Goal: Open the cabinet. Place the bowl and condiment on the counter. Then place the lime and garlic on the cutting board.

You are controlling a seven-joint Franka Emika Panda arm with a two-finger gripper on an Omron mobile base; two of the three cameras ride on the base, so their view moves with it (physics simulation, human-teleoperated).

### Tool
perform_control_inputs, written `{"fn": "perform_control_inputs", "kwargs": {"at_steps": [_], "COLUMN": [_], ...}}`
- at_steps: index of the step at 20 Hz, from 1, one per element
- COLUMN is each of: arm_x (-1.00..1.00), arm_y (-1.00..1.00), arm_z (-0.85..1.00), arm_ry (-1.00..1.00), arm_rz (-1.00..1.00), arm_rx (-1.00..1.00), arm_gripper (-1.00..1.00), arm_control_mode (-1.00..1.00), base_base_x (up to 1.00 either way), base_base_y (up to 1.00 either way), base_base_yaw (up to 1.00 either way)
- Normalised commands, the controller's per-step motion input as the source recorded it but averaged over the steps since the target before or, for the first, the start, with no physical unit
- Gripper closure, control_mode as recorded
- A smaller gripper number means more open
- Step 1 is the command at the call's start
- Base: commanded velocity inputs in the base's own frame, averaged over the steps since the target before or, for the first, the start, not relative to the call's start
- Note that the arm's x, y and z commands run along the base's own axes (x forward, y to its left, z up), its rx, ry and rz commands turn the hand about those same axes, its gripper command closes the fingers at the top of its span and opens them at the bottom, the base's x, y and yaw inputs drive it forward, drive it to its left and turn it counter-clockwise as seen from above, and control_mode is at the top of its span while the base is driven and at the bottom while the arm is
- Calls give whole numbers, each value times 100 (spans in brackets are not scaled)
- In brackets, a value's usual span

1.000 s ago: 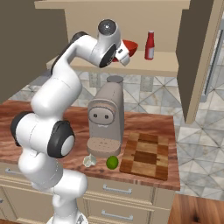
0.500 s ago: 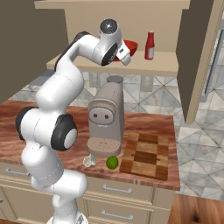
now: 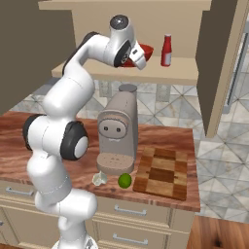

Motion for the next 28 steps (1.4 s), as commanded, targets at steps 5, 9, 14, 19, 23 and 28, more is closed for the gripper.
{"fn": "perform_control_inputs", "kwargs": {"at_steps": [5, 9, 14, 19, 23, 28], "arm_x": [5, 0, 0, -13, -92, -100], "arm_y": [-1, -11, -28, -30, -24, -20], "arm_z": [-9, -24, -37, -24, 0, 0], "arm_ry": [10, 2, 0, 0, -4, -12], "arm_rz": [-7, -7, -6, -7, -6, -5], "arm_rx": [-4, -3, 0, 0, 4, 8], "arm_gripper": [100, 100, 100, 100, 100, 100], "arm_control_mode": [-100, -100, -100, -100, -100, -100], "base_base_x": [0, 0, 0, 0, 0, 0], "base_base_y": [0, 0, 0, 0, 0, 0], "base_base_yaw": [0, 0, 0, 0, 0, 0]}}
